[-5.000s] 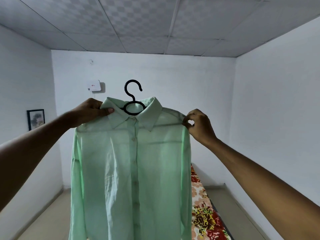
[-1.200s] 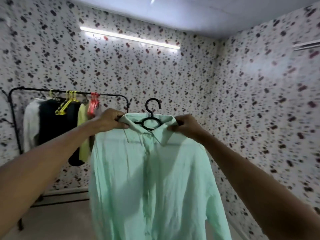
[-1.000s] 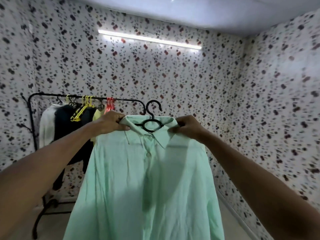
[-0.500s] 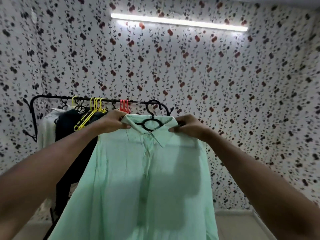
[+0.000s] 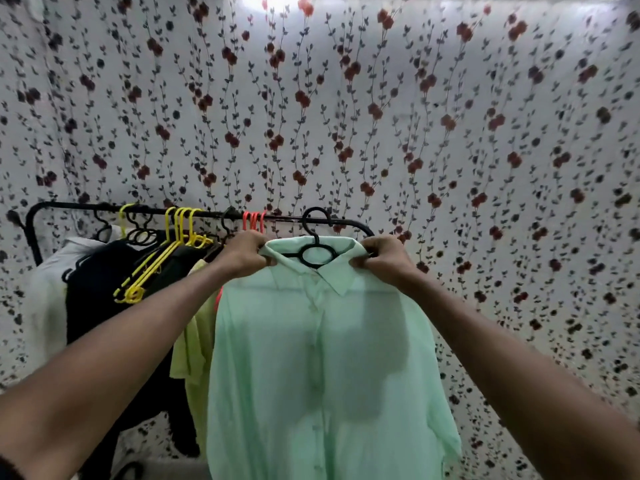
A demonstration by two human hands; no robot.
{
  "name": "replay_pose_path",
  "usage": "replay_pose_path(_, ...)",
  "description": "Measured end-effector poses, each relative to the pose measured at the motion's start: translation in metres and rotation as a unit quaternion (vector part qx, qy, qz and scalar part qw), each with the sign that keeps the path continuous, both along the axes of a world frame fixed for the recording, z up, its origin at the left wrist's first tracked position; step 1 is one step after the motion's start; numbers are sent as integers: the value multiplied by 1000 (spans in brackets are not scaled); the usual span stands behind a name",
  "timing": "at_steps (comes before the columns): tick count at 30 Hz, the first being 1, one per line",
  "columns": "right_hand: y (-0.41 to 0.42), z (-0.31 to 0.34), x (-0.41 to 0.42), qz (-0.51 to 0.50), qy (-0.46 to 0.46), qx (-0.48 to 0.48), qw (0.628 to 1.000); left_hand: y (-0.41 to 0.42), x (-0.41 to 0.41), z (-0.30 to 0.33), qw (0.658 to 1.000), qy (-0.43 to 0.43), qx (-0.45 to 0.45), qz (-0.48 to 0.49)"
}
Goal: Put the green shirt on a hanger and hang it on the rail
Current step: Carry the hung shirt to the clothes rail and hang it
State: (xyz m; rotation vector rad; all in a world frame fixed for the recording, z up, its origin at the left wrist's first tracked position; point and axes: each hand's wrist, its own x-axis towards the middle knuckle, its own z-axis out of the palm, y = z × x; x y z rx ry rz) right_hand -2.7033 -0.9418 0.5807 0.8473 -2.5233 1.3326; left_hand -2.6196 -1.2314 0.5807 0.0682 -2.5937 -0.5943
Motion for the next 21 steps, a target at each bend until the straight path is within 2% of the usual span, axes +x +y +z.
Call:
replay_pose_path(6,-16,-7,-69,-69,6,-19,997,-15,-93,0,999,-14,-12,-36)
replay_pose_path(12,-23,-22,-125,-104,-16,-7,994,-27,-177,-18,996,-66,-7,-66)
replay_pose_path(21,14,-22,-176,-101,-63,-16,993,1,-230,-24,990,-65,-16,-121)
